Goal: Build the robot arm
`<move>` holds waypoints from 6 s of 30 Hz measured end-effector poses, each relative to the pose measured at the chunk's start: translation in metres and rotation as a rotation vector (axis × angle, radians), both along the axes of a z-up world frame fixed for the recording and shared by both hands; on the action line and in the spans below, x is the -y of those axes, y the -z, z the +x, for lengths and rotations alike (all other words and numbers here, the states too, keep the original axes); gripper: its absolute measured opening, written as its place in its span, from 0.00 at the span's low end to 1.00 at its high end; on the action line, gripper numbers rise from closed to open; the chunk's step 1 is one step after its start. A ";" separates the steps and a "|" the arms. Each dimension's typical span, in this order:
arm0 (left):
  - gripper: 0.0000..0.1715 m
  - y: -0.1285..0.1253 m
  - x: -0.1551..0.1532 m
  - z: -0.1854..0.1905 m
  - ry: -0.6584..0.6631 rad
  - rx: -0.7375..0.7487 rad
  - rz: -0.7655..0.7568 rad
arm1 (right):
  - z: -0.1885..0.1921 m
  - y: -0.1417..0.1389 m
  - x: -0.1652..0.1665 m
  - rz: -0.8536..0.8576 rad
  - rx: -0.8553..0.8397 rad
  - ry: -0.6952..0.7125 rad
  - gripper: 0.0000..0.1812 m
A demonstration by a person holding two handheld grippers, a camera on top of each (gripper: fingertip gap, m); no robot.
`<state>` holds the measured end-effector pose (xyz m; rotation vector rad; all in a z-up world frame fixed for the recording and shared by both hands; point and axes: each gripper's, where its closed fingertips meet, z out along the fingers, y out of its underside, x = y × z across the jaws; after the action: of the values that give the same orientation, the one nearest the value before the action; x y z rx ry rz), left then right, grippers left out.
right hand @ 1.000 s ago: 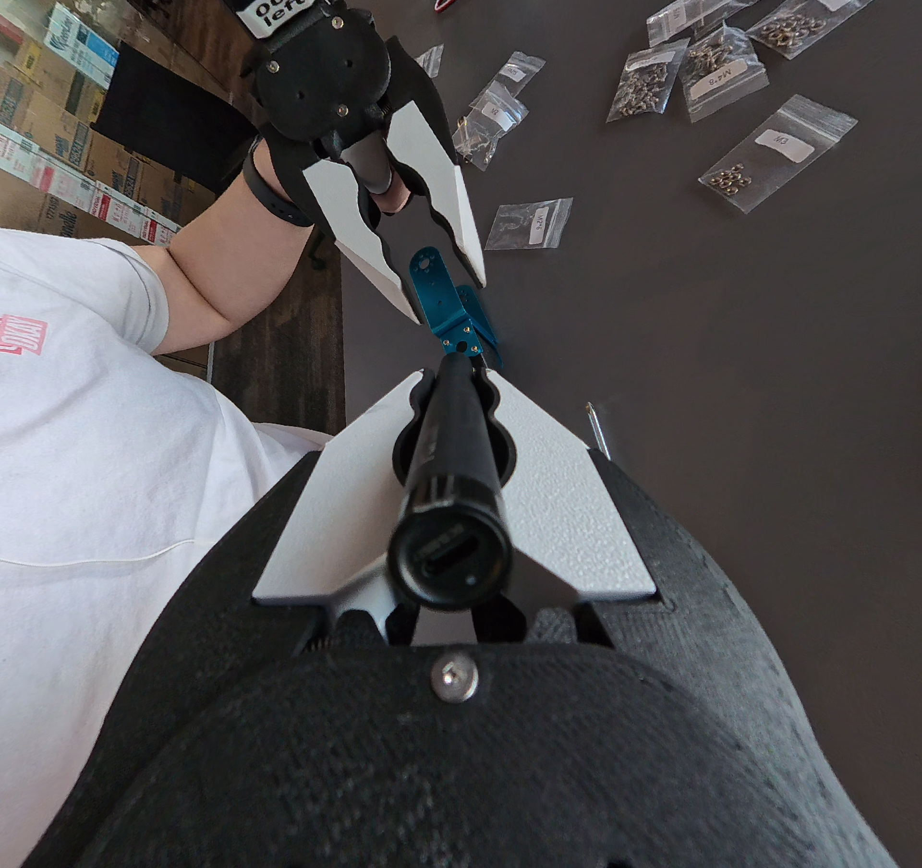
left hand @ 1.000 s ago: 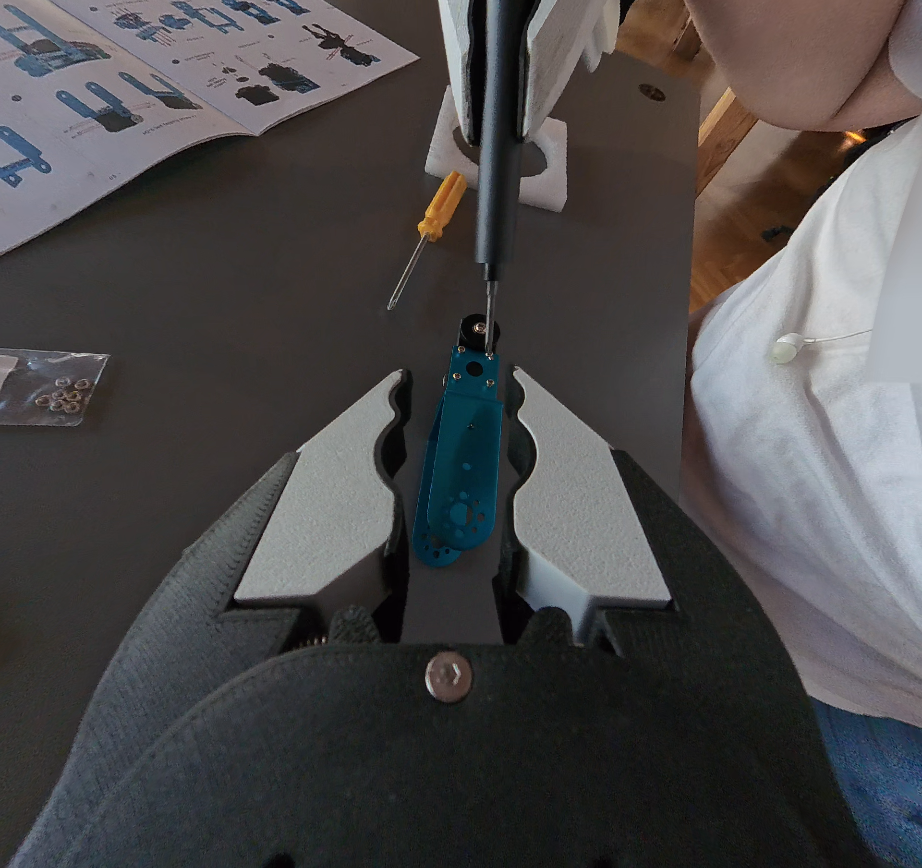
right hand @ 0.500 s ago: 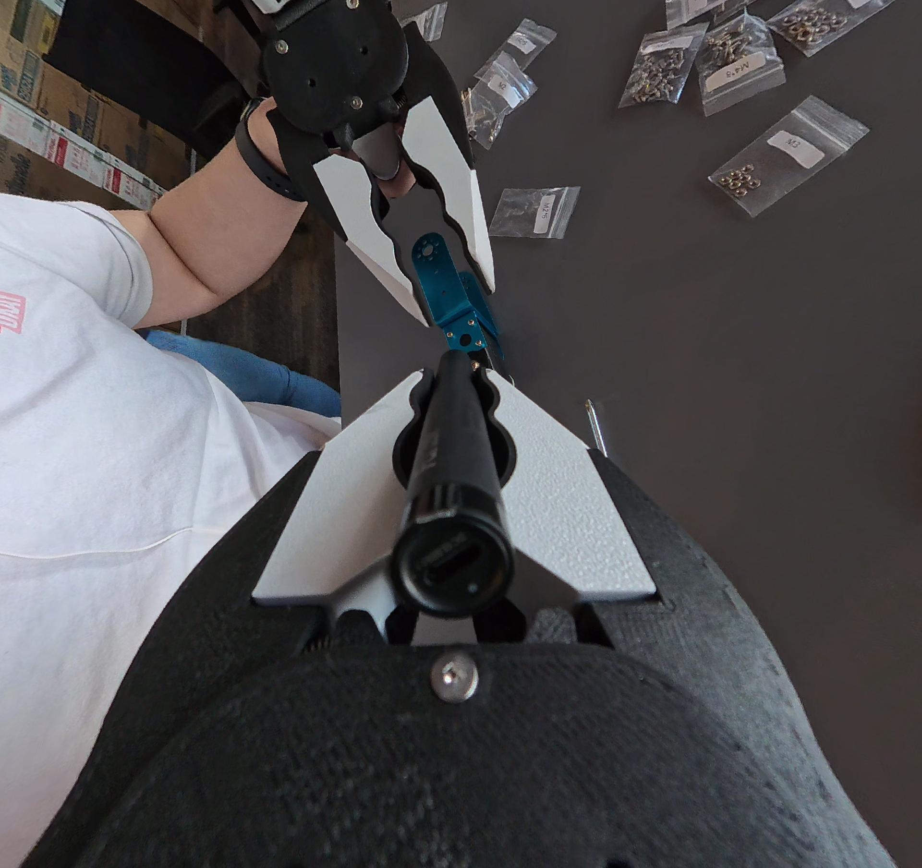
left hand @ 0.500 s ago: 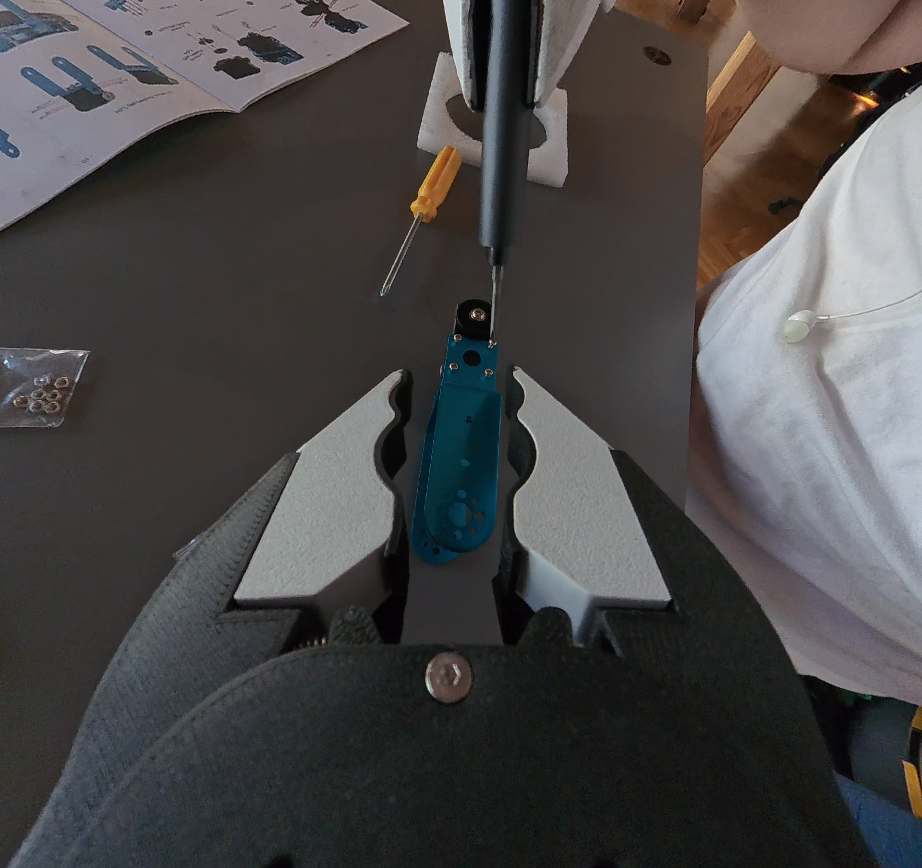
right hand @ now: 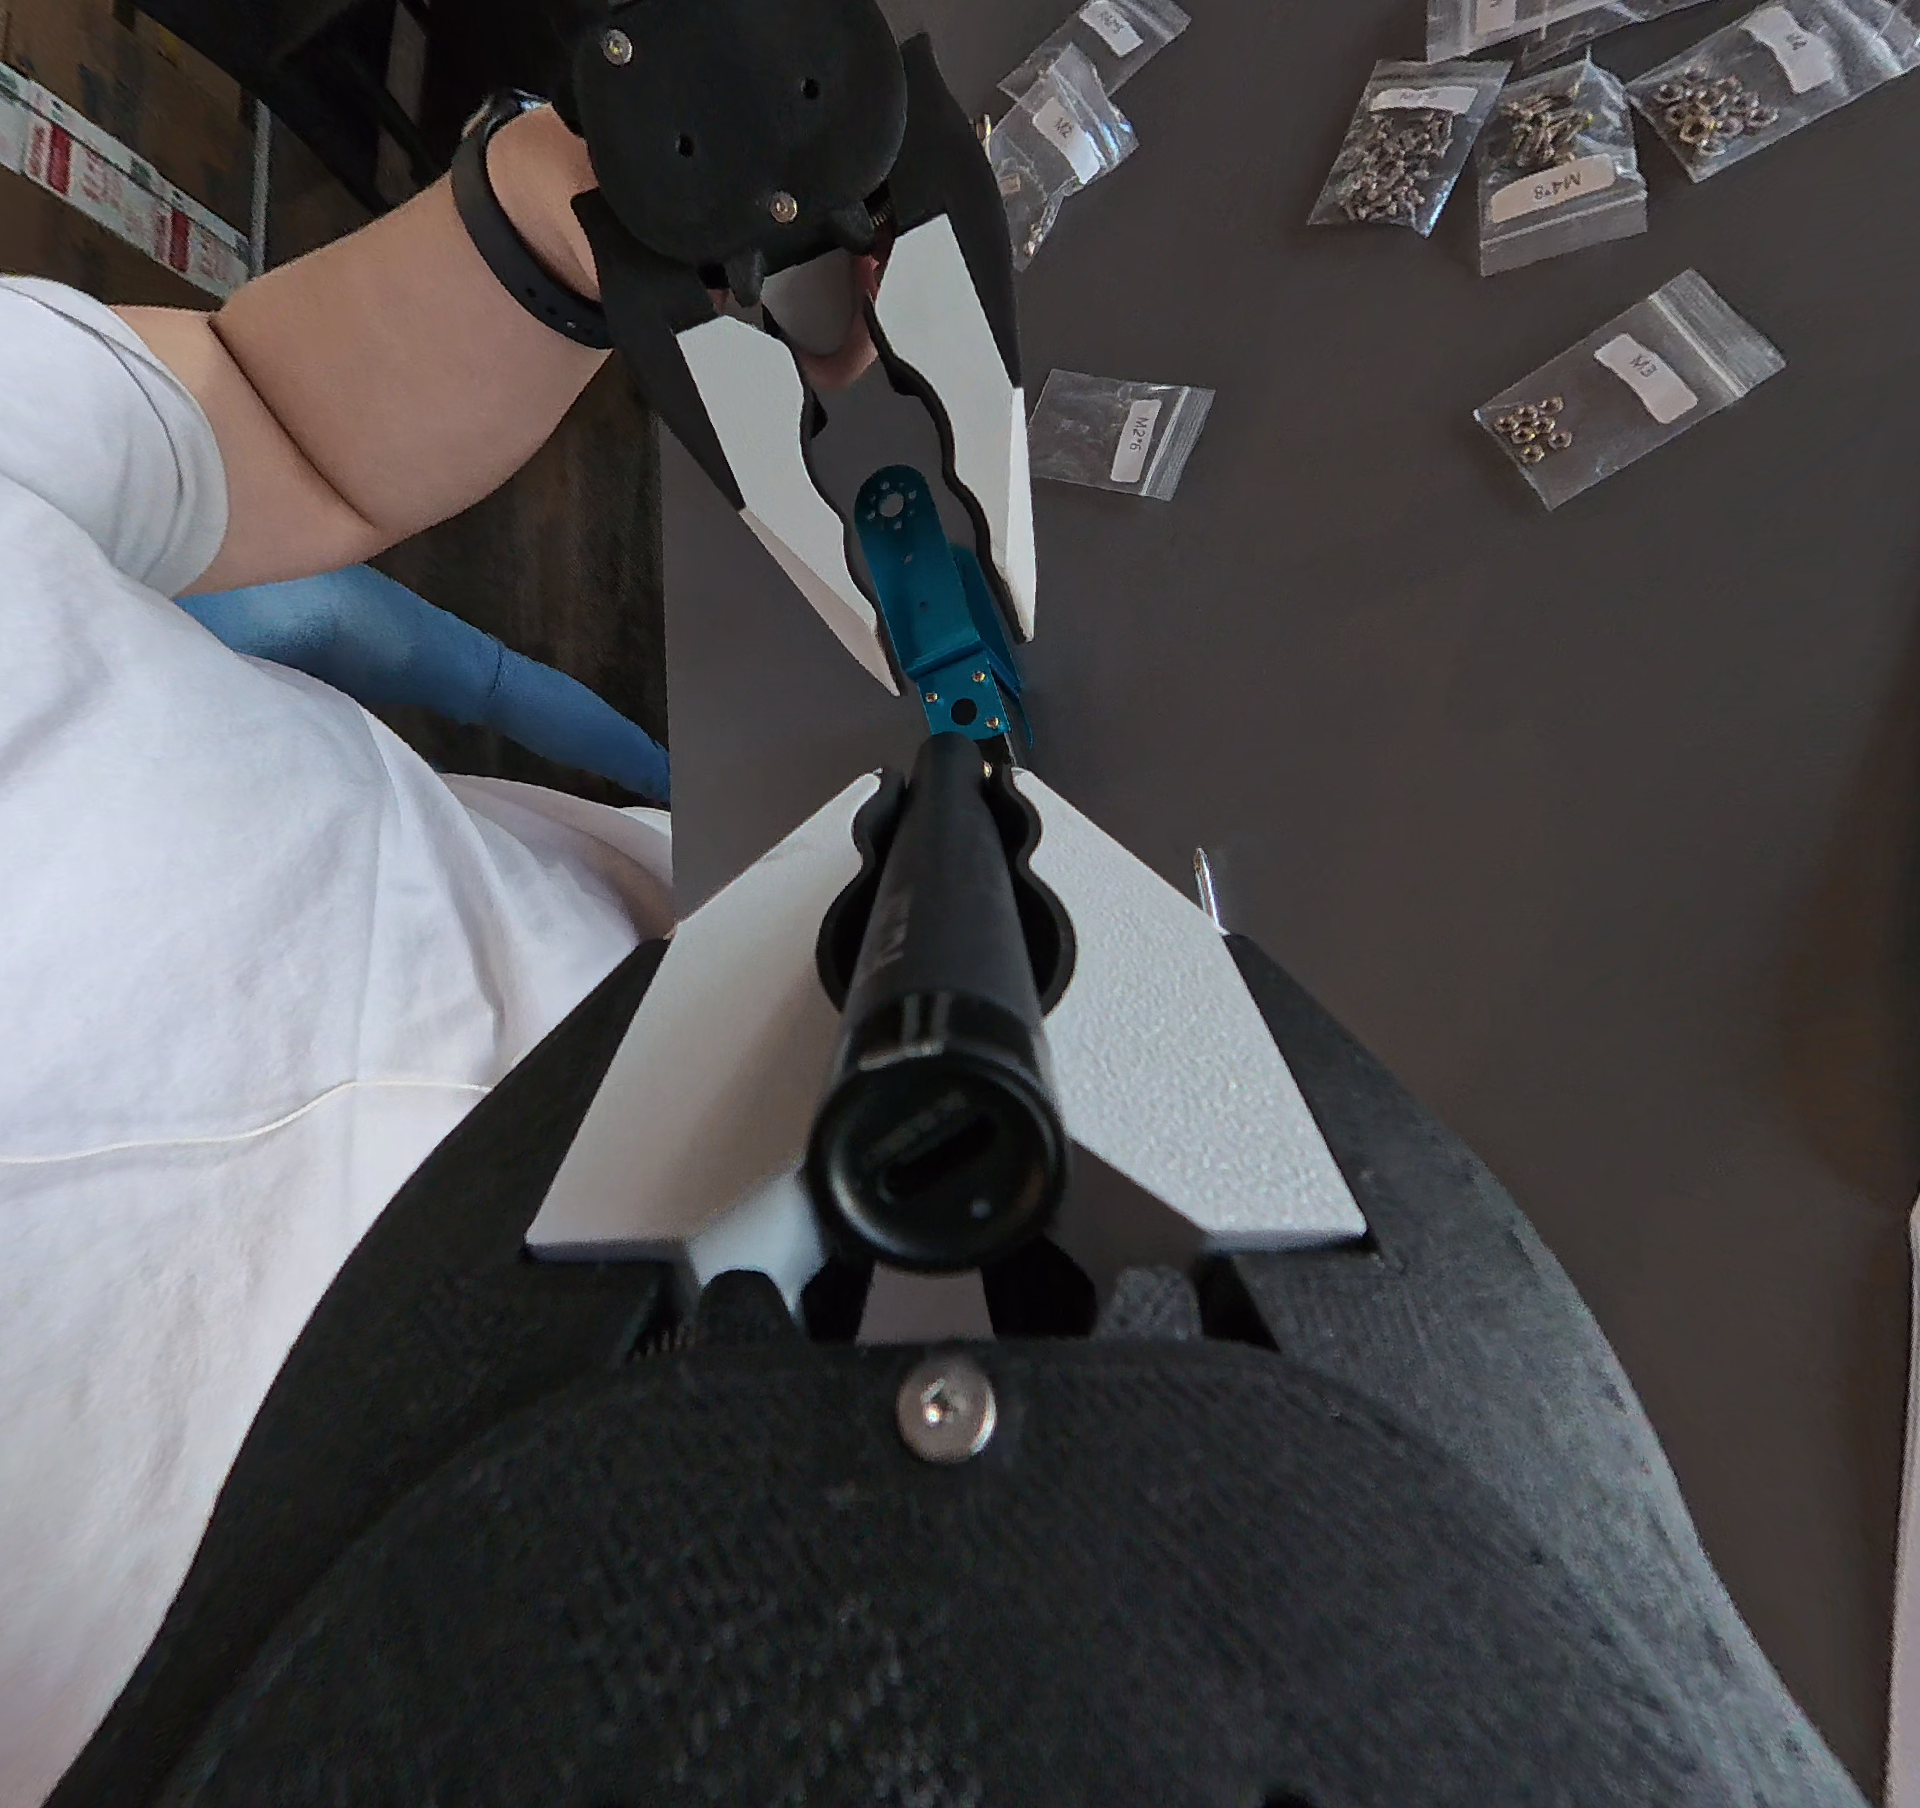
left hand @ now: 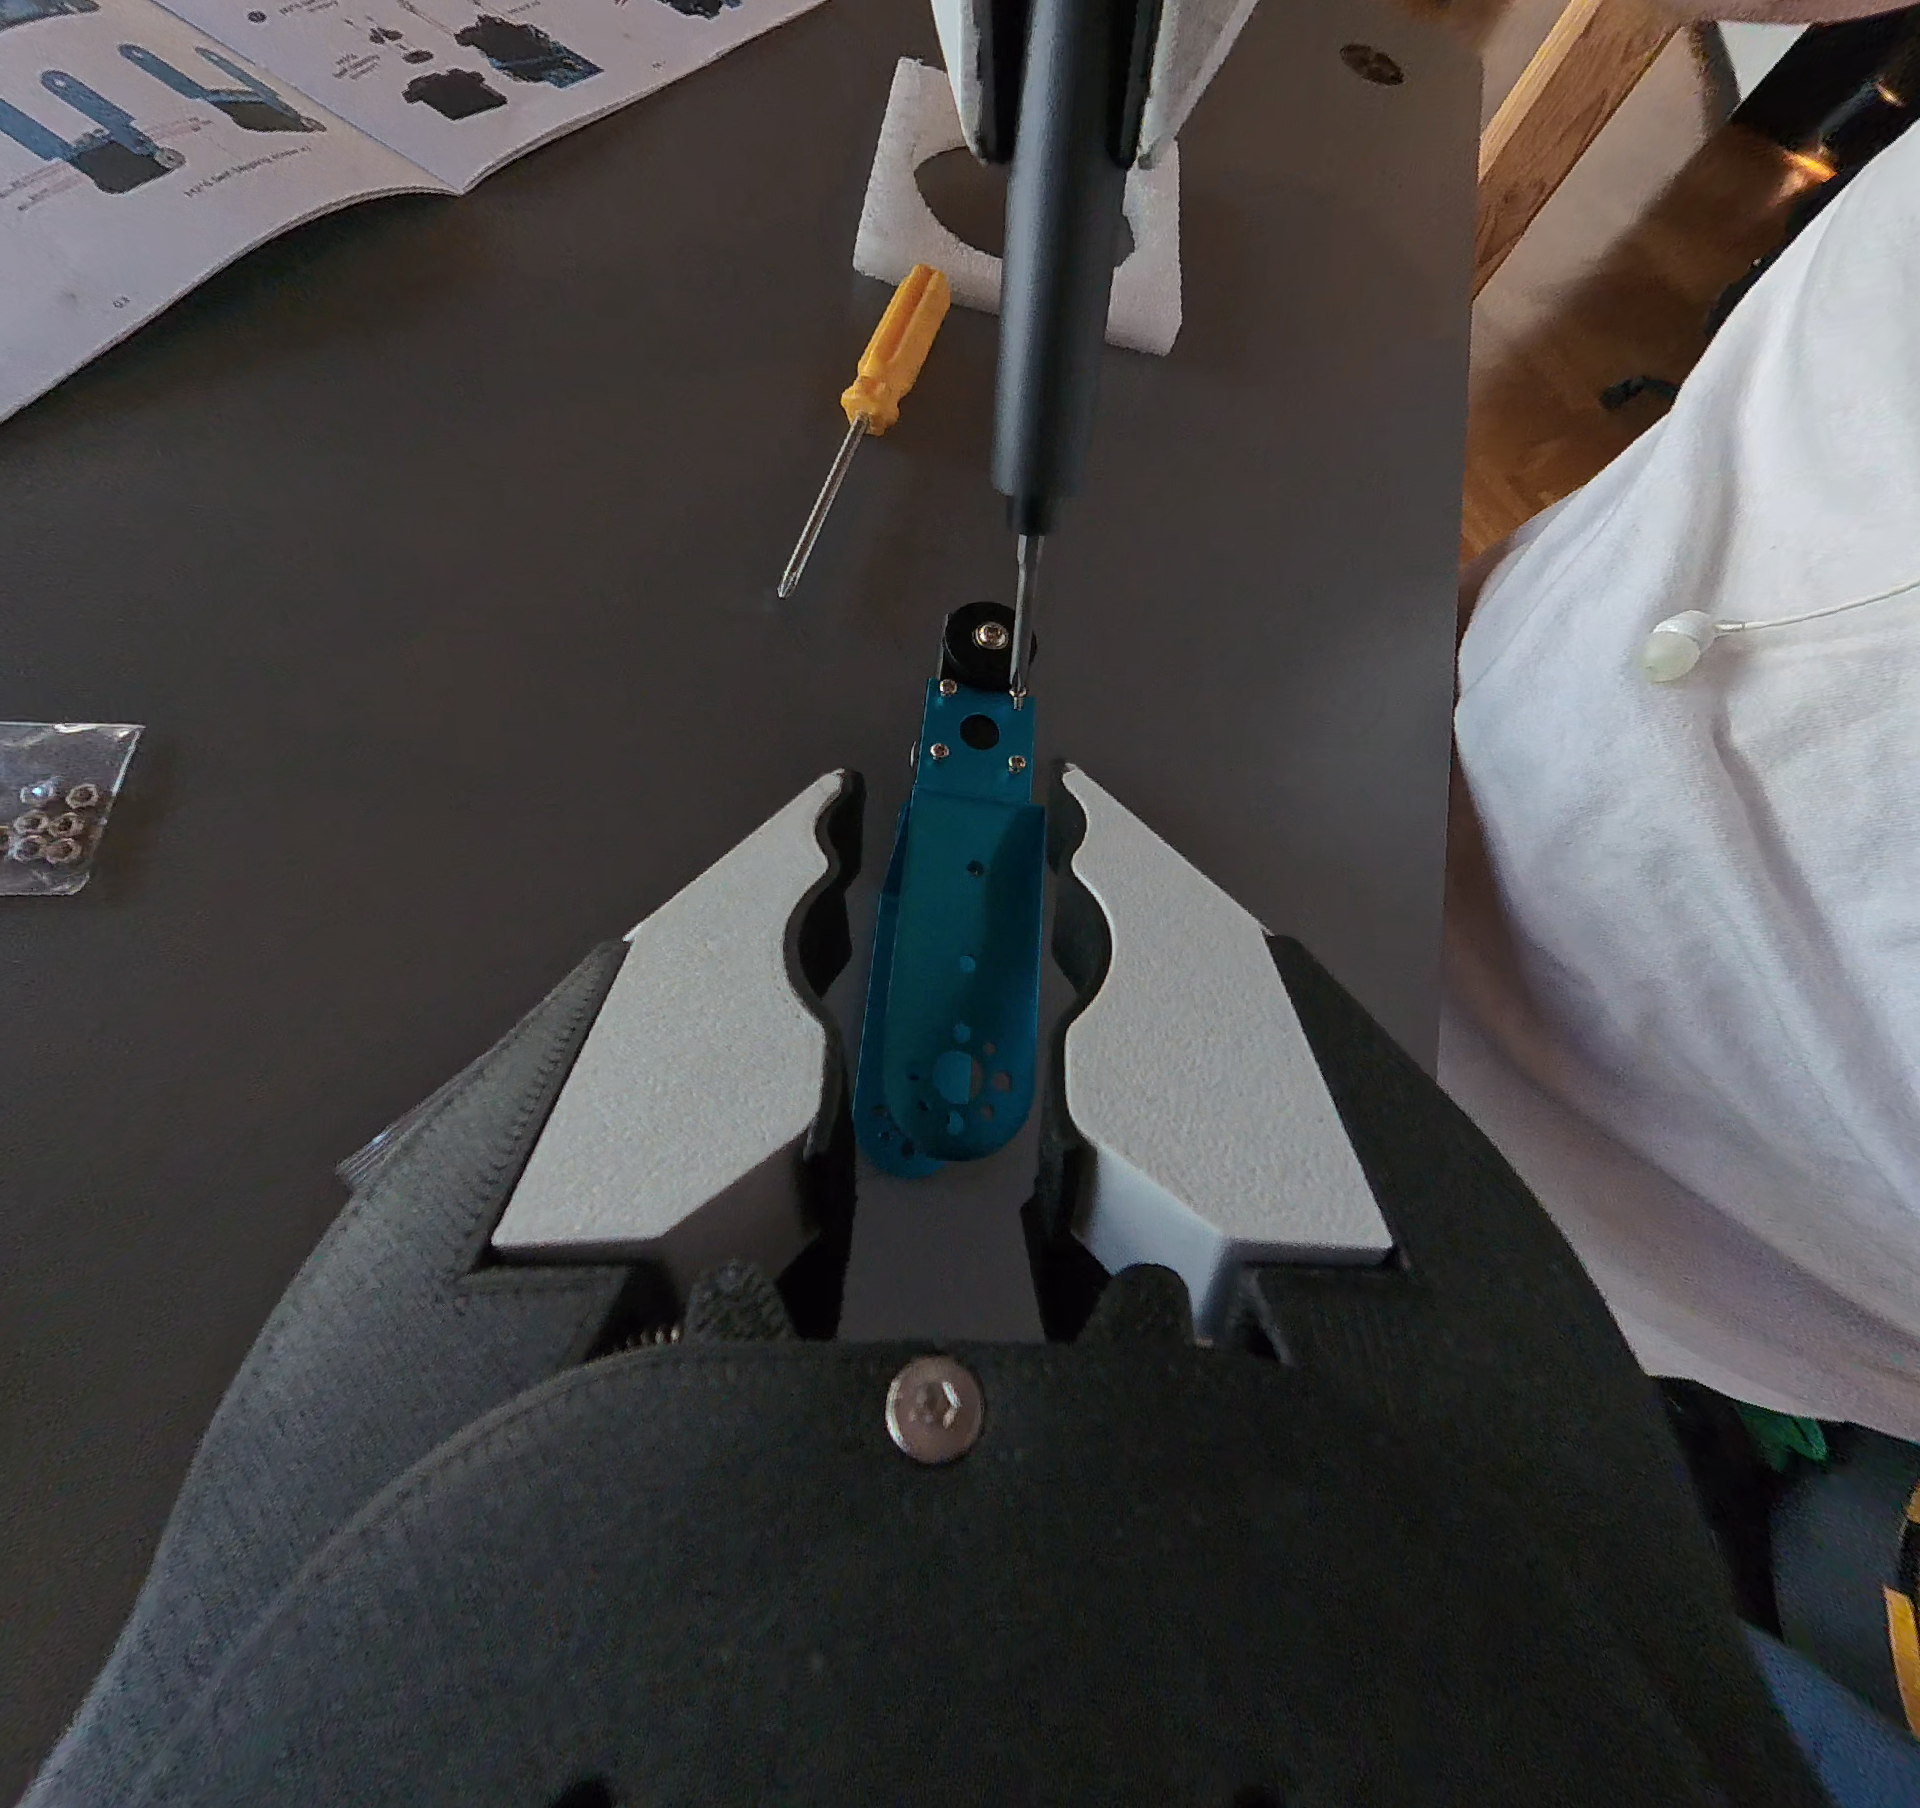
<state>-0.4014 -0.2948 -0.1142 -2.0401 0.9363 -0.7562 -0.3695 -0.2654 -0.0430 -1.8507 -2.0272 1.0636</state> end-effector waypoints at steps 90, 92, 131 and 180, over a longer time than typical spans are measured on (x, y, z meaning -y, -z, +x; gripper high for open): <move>0.10 -0.047 -0.015 0.038 0.041 0.012 0.244 | -0.031 -0.014 0.030 0.242 0.060 -0.253 0.14; 0.10 -0.047 -0.014 0.038 0.050 0.005 0.243 | -0.033 -0.023 0.028 0.229 -0.019 -0.267 0.18; 0.09 -0.068 -0.009 0.034 0.087 -0.012 0.268 | -0.038 -0.080 0.035 0.084 -0.541 -0.063 0.10; 0.09 -0.069 -0.002 0.029 0.550 0.040 0.291 | -0.021 -0.078 0.029 0.356 -0.166 0.003 0.24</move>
<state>-0.3726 -0.2924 -0.0453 -1.5190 1.5162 -0.8767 -0.3905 -0.2940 0.0347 -1.5335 -1.9639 0.7647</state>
